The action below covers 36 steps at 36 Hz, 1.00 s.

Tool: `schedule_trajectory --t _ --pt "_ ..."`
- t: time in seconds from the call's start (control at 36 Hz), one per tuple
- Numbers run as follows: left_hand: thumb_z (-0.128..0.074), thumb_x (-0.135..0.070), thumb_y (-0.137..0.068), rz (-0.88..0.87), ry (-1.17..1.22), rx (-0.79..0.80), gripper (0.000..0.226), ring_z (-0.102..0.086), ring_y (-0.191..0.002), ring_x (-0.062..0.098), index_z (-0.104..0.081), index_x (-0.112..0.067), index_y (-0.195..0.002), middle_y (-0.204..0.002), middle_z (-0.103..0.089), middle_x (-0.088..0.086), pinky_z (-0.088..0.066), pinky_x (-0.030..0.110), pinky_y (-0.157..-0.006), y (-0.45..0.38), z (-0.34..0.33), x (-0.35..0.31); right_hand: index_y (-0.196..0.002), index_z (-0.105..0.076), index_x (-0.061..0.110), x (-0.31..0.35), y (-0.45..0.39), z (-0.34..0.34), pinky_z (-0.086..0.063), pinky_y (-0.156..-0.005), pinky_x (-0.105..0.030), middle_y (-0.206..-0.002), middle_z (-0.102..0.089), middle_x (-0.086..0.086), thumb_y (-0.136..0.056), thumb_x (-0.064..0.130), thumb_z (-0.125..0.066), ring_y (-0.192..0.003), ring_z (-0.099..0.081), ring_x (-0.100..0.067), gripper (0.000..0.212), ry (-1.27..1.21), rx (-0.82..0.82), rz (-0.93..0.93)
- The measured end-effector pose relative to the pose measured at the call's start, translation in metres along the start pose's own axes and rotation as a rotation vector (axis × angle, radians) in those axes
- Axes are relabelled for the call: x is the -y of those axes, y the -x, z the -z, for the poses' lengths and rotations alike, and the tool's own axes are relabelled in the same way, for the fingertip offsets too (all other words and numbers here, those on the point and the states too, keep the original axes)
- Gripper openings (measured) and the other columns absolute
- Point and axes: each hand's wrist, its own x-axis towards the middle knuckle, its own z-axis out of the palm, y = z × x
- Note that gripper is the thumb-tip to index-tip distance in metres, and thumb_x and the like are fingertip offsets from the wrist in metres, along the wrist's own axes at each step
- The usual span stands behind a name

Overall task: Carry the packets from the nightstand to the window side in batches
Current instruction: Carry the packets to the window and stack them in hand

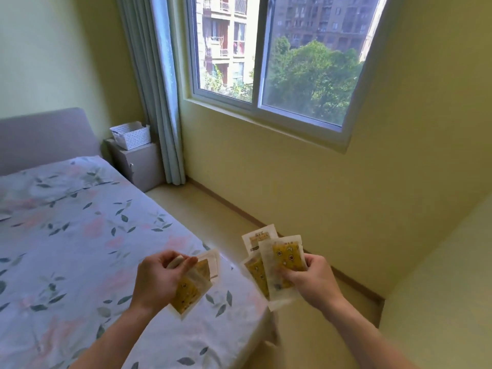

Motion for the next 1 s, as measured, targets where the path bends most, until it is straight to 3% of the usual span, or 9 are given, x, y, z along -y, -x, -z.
schedule_trajectory --t 0.14,0.28,0.42,0.5,0.56,0.75,0.89,1.0 --pt "-0.080 -0.038 -0.078 0.063 0.025 -0.017 0.024 -0.068 -0.069 0.015 -0.073 -0.017 -0.068 -0.067 -0.073 -0.006 -0.051 0.027 -0.059 -0.080 -0.058 -0.009 -0.088 -0.080 0.014 0.006 -0.099 0.034 -0.064 -0.075 -0.039 -0.087 -0.079 0.001 -0.084 0.010 -0.080 -0.082 -0.077 -0.016 0.006 0.023 0.014 -0.018" --pt "-0.082 -0.039 -0.077 0.047 0.031 -0.009 0.024 -0.066 -0.065 0.006 -0.073 -0.019 -0.068 -0.067 -0.072 -0.010 -0.052 0.019 -0.057 -0.168 -0.122 -0.041 -0.086 -0.080 0.012 0.014 -0.189 0.076 -0.064 -0.075 -0.042 -0.084 -0.079 -0.001 -0.081 0.008 -0.082 -0.079 -0.077 -0.018 0.007 0.033 0.019 0.000" --pt "-0.082 -0.040 -0.078 0.016 0.016 0.034 0.021 -0.067 -0.069 0.004 -0.075 -0.022 -0.072 -0.071 -0.073 -0.010 -0.056 0.025 -0.060 -0.237 -0.189 -0.073 -0.087 -0.079 0.008 0.020 -0.266 0.120 -0.063 -0.076 -0.044 -0.084 -0.079 -0.005 -0.081 0.004 -0.081 -0.079 -0.077 -0.021 0.008 -0.035 0.024 -0.005" --pt "-0.080 -0.041 -0.079 -0.011 -0.002 0.043 0.019 -0.067 -0.072 0.002 -0.075 -0.023 -0.074 -0.072 -0.073 -0.013 -0.057 0.024 -0.061 -0.283 -0.228 -0.089 -0.084 -0.080 0.008 0.022 -0.327 0.145 -0.062 -0.078 -0.053 -0.087 -0.079 -0.011 -0.079 0.004 -0.083 -0.083 -0.077 -0.029 0.007 -0.069 0.041 -0.007" --pt "-0.079 -0.042 -0.078 -0.015 -0.005 0.032 0.020 -0.067 -0.072 0.002 -0.075 -0.023 -0.075 -0.072 -0.073 -0.013 -0.057 0.022 -0.061 -0.312 -0.253 -0.094 -0.085 -0.080 0.008 0.022 -0.368 0.161 -0.062 -0.078 -0.052 -0.087 -0.079 -0.009 -0.080 0.007 -0.083 -0.083 -0.077 -0.027 0.006 -0.064 0.047 -0.003" --pt "-0.078 -0.047 -0.072 0.072 0.036 -0.128 0.027 -0.066 -0.067 0.002 -0.075 -0.021 -0.073 -0.070 -0.073 -0.011 -0.051 0.017 -0.054 -0.395 -0.329 -0.101 -0.090 -0.078 0.006 0.035 -0.493 0.214 -0.061 -0.063 -0.028 -0.086 -0.079 -0.006 -0.082 0.006 -0.081 -0.078 -0.077 -0.019 0.009 -0.077 0.150 0.018" --pt "-0.081 -0.039 -0.078 0.153 0.053 -0.252 0.021 -0.066 -0.067 0.006 -0.076 -0.020 -0.072 -0.068 -0.072 -0.010 -0.052 0.020 -0.054 -0.442 -0.359 -0.103 -0.094 -0.079 0.012 0.051 -0.590 0.236 -0.060 -0.065 -0.026 -0.088 -0.080 0.000 -0.081 0.010 -0.082 -0.079 -0.077 -0.015 0.013 0.017 0.247 0.038" --pt "-0.081 -0.034 -0.081 0.214 0.048 -0.361 0.018 -0.065 -0.067 0.008 -0.075 -0.020 -0.071 -0.069 -0.073 -0.008 -0.048 0.018 -0.060 -0.460 -0.356 -0.096 -0.095 -0.079 0.016 0.066 -0.652 0.215 -0.063 -0.075 -0.035 -0.089 -0.080 0.003 -0.082 0.016 -0.082 -0.082 -0.077 -0.015 0.013 0.062 0.352 0.036"
